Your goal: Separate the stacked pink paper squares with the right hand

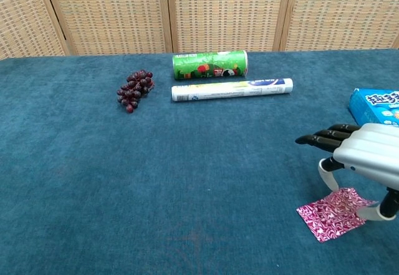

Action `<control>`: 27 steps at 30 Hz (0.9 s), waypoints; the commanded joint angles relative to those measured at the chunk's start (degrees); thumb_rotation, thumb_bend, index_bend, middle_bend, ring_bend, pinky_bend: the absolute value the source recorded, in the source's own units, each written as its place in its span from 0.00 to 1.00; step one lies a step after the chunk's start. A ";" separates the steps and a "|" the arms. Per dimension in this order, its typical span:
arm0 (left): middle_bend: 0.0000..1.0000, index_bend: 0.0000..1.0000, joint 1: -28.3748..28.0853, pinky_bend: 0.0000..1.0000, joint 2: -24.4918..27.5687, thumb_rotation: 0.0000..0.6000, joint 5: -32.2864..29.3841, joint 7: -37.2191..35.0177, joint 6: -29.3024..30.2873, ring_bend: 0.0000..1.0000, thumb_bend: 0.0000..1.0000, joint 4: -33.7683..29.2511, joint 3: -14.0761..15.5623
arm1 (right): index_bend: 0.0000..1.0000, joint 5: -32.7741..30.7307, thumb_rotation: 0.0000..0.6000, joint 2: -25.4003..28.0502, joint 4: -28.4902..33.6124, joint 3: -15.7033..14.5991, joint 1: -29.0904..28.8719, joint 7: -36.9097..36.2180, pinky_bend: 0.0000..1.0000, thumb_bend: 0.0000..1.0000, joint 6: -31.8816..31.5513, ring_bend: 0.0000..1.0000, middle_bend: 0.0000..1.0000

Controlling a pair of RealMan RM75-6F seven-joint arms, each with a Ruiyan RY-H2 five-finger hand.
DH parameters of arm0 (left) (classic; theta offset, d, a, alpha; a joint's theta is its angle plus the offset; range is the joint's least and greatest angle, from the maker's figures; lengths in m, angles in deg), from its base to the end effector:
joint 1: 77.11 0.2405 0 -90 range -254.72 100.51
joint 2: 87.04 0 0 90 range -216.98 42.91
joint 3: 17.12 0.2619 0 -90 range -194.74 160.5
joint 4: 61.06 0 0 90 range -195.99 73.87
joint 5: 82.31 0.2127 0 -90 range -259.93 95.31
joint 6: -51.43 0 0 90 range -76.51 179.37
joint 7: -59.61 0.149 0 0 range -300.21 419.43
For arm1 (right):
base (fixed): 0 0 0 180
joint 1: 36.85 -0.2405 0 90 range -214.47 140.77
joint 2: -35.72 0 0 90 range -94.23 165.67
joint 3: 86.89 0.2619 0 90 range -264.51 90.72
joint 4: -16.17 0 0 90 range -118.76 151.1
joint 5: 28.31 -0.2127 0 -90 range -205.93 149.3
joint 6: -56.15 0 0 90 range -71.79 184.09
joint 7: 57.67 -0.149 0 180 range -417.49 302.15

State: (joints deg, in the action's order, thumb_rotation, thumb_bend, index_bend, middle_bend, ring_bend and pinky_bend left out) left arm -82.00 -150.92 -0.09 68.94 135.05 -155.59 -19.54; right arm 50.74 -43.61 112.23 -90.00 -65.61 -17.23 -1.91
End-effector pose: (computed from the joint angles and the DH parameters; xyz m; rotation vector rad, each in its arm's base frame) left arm -0.3208 0.1843 0.1558 -1.3966 -0.8592 -0.7572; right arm -0.2162 -0.2419 -0.0059 2.1474 -0.5632 0.5678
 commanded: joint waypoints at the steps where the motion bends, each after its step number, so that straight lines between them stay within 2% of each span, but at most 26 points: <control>1: 0.00 0.10 -0.01 0.00 0.00 1.00 0.01 0.00 -0.02 0.00 0.13 0.01 0.01 | 0.48 -0.63 1.00 -0.08 0.64 -0.23 0.22 1.21 0.07 0.26 -0.12 0.00 0.00; 3: 0.00 0.10 -0.01 0.00 0.02 1.00 0.02 -0.05 -0.02 0.00 0.13 0.01 0.02 | 0.48 -1.65 1.00 -0.10 1.74 0.53 -0.01 1.75 0.07 0.26 -0.17 0.00 0.00; 4: 0.00 0.10 -0.01 0.00 0.03 1.00 0.02 -0.07 -0.04 0.00 0.13 0.01 0.02 | 0.48 -2.09 1.00 0.03 1.69 -0.32 0.56 2.11 0.07 0.26 -0.22 0.00 0.00; 9: 0.00 0.10 -0.01 0.00 0.03 1.00 0.04 -0.09 -0.01 0.00 0.13 -0.02 0.02 | 0.46 -1.67 1.00 -0.54 1.48 -0.34 0.41 2.17 0.07 0.26 -0.37 0.00 0.00; 15: 0.00 0.10 0.02 0.00 0.02 1.00 0.06 -0.17 -0.01 0.00 0.13 0.03 0.06 | 0.26 -1.75 1.00 -0.56 1.38 -0.50 0.13 2.06 0.07 0.26 0.11 0.00 0.00; 18: 0.00 0.10 0.00 0.00 0.03 1.00 0.07 -0.17 -0.03 0.00 0.13 0.03 0.05 | 0.21 -1.82 1.00 -0.56 1.31 -0.53 0.07 2.02 0.07 0.26 0.18 0.00 0.00; 27: 0.00 0.10 -0.01 0.00 0.05 1.00 0.03 -0.10 -0.05 0.00 0.13 0.00 0.04 | 0.20 -1.51 1.00 -0.32 1.74 -0.75 0.11 1.73 0.07 0.26 -0.13 0.00 0.00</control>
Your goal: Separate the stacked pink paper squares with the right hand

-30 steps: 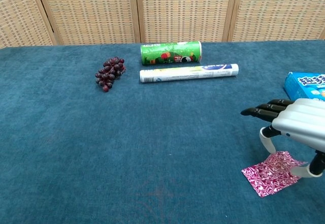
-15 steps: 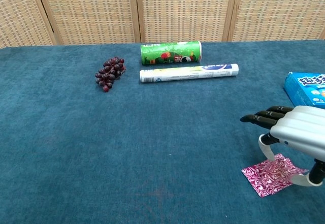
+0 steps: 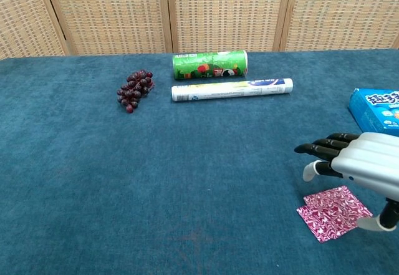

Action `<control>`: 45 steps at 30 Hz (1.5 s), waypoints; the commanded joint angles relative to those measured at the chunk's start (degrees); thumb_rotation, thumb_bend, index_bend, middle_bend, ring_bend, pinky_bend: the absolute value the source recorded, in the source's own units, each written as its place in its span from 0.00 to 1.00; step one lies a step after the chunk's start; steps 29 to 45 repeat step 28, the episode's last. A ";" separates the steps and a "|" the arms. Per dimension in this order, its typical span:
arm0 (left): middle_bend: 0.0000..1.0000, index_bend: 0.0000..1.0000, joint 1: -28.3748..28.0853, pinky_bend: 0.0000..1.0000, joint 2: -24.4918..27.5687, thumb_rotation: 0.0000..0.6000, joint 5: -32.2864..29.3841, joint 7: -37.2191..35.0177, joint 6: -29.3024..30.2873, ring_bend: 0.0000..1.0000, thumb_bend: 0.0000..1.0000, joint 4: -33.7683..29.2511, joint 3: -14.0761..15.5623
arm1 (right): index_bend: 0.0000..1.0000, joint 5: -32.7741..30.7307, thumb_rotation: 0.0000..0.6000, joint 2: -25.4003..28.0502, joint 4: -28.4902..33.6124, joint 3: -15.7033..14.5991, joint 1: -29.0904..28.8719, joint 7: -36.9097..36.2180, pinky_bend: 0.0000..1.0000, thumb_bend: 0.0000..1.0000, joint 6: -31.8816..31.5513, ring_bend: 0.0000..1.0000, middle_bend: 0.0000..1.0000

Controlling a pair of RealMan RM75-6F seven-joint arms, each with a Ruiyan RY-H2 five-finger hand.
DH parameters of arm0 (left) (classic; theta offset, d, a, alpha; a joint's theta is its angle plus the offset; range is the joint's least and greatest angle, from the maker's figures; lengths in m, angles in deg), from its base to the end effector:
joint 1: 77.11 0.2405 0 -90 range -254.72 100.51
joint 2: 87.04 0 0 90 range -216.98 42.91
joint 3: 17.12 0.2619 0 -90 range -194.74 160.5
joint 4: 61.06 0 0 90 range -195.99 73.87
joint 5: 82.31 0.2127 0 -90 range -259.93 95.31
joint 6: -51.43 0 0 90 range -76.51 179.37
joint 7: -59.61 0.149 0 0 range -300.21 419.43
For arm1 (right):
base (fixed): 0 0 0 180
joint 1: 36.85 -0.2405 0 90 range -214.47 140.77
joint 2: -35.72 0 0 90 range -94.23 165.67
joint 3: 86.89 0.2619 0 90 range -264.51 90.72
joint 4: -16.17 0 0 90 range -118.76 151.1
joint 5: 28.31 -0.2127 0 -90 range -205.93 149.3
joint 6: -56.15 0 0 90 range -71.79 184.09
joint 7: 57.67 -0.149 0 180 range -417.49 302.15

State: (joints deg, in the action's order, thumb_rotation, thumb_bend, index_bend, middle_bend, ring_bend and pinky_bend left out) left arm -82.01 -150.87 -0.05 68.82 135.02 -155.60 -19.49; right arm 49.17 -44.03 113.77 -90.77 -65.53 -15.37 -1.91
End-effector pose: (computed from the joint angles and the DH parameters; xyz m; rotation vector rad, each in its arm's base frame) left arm -0.3208 0.1842 0.1558 -1.3975 -0.8607 -0.7579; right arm -0.2135 -0.2346 -0.0104 2.1602 -0.5842 0.5534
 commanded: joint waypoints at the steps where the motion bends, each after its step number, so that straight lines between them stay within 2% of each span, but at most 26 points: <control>1: 0.00 0.10 -0.01 0.00 -0.01 1.00 -0.03 0.03 -0.02 0.00 0.13 0.00 -0.01 | 0.20 0.12 1.00 0.26 0.42 0.07 0.04 -0.24 0.07 0.26 -0.25 0.00 0.00; 7: 0.00 0.10 -0.03 0.00 0.02 1.00 -0.10 -0.02 -0.11 0.00 0.13 -0.07 -0.01 | 0.20 1.67 1.00 3.52 3.46 1.09 0.45 -2.73 0.07 0.26 -2.77 0.00 0.00; 12: 0.00 0.10 -0.05 0.00 0.18 1.00 -0.08 -0.44 -0.23 0.00 0.13 -0.19 0.01 | 0.20 5.59 1.00 7.07 3.49 1.73 2.37 -10.66 0.07 0.26 -7.66 0.00 0.00; 14: 0.00 0.10 -0.04 0.00 0.24 1.00 -0.04 -0.68 -0.26 0.00 0.13 -0.16 0.04 | 0.20 8.55 1.00 8.31 1.36 1.44 4.61 -16.75 0.07 0.26 -12.17 0.00 0.00; 17: 0.00 0.10 -0.10 0.00 0.22 1.00 -0.03 -0.62 -0.32 0.00 0.13 -0.10 0.03 | 0.20 11.57 1.00 8.84 -4.72 1.07 10.24 -28.24 0.07 0.25 -22.27 0.00 0.00; 20: 0.00 0.10 -0.10 0.00 0.13 1.00 -0.07 -0.42 -0.25 0.00 0.13 -0.07 -0.02 | 0.19 11.79 1.00 7.52 -9.02 1.45 14.09 -35.63 0.06 0.19 -28.26 0.00 0.00; 21: 0.00 0.10 -0.10 0.00 0.08 1.00 -0.09 -0.32 -0.19 0.00 0.13 -0.03 -0.04 | 0.16 11.37 1.00 7.25 -9.81 1.45 15.14 -36.89 0.05 0.17 -29.29 0.00 0.00; 24: 0.00 0.10 -0.06 0.00 -0.04 1.00 -0.10 -0.26 -0.07 0.00 0.13 0.06 -0.08 | 0.02 9.91 1.00 7.23 -10.42 1.25 17.39 -37.39 0.01 0.10 -30.26 0.00 0.00; 26: 0.00 0.10 -0.01 0.00 -0.06 1.00 0.00 -0.31 0.03 0.00 0.13 0.12 -0.03 | 0.00 9.06 1.00 7.21 -9.84 1.66 18.43 -36.78 0.00 0.06 -30.89 0.00 0.00; 28: 0.00 0.10 0.04 0.00 -0.04 1.00 0.09 -0.49 0.11 0.00 0.13 0.16 0.00 | 0.00 8.73 1.00 6.99 -9.62 2.09 19.00 -36.99 0.00 0.03 -31.43 0.00 0.00; 45: 0.00 0.10 0.04 0.00 -0.04 1.00 0.09 -0.49 0.11 0.00 0.13 0.16 0.00 | 0.00 8.73 1.00 6.99 -9.62 2.09 19.00 -36.99 0.00 0.03 -31.43 0.00 0.00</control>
